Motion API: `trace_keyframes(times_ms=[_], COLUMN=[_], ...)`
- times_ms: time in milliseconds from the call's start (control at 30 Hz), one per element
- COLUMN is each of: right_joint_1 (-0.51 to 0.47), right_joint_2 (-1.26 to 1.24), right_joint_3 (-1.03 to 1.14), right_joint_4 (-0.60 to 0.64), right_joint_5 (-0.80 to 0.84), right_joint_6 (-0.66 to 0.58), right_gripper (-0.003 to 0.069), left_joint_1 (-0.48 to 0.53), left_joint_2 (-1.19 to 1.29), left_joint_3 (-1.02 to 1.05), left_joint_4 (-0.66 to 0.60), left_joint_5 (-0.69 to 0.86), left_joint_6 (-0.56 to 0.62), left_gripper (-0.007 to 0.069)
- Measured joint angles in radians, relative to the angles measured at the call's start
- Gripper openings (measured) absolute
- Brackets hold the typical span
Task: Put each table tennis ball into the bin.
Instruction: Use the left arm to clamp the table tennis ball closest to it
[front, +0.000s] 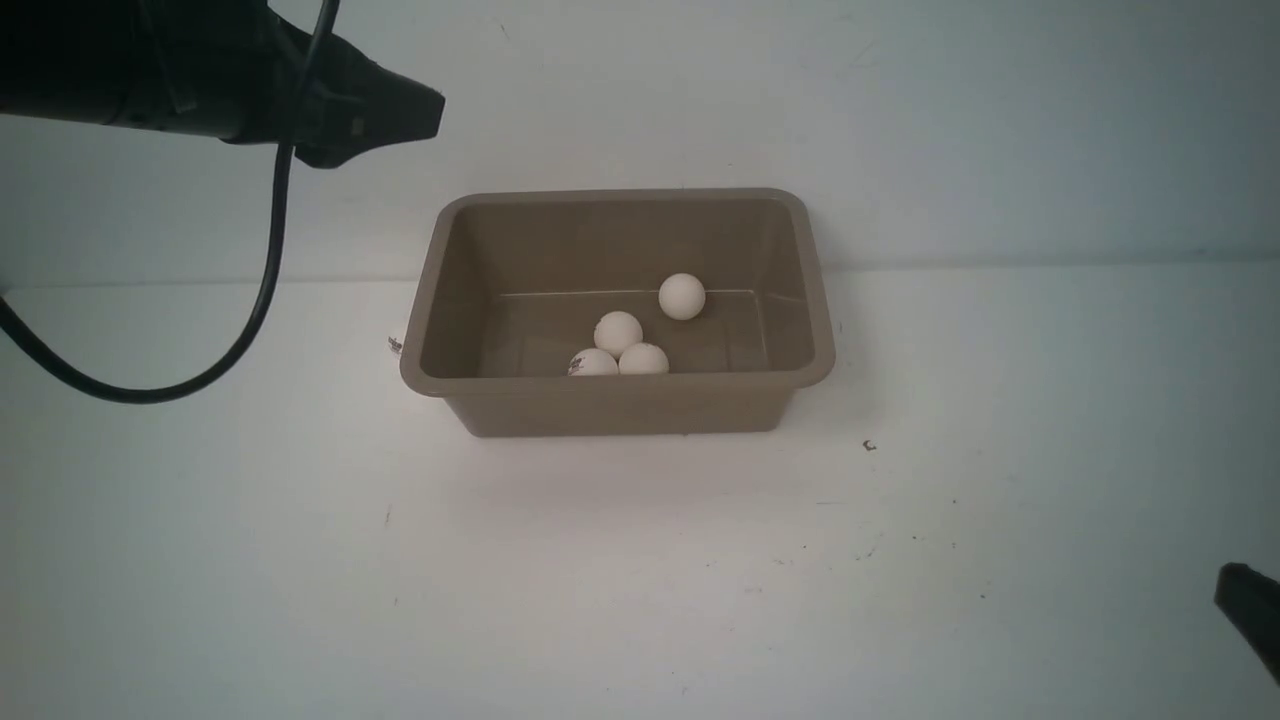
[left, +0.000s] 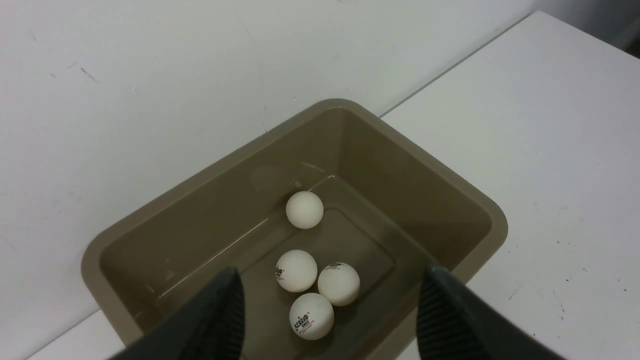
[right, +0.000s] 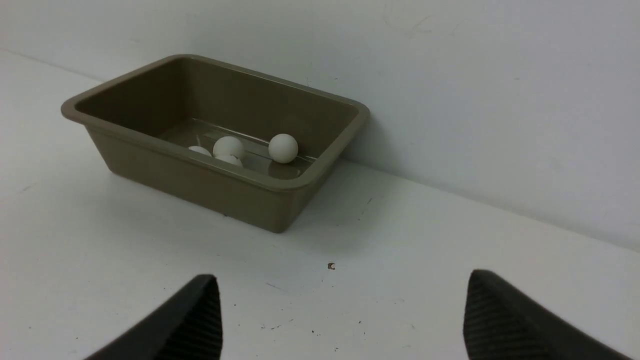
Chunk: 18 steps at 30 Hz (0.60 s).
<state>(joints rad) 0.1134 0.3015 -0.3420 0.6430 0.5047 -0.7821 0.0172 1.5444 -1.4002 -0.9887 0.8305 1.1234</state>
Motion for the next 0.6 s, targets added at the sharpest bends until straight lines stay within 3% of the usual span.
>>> trace_keyframes(times_ms=[600], right_joint_1=[0.0], right_joint_2=[-0.226], right_joint_3=[0.115], right_joint_4=[-0.108], right_joint_5=[-0.006], right_joint_6=[0.0], right_gripper=[0.0591], left_joint_1=[0.0], left_joint_2=[0.0], left_joint_3=[0.0], left_joint_4=[-0.03], left_joint_5=[0.019], left_joint_6=[0.008], left_gripper=[0.0426])
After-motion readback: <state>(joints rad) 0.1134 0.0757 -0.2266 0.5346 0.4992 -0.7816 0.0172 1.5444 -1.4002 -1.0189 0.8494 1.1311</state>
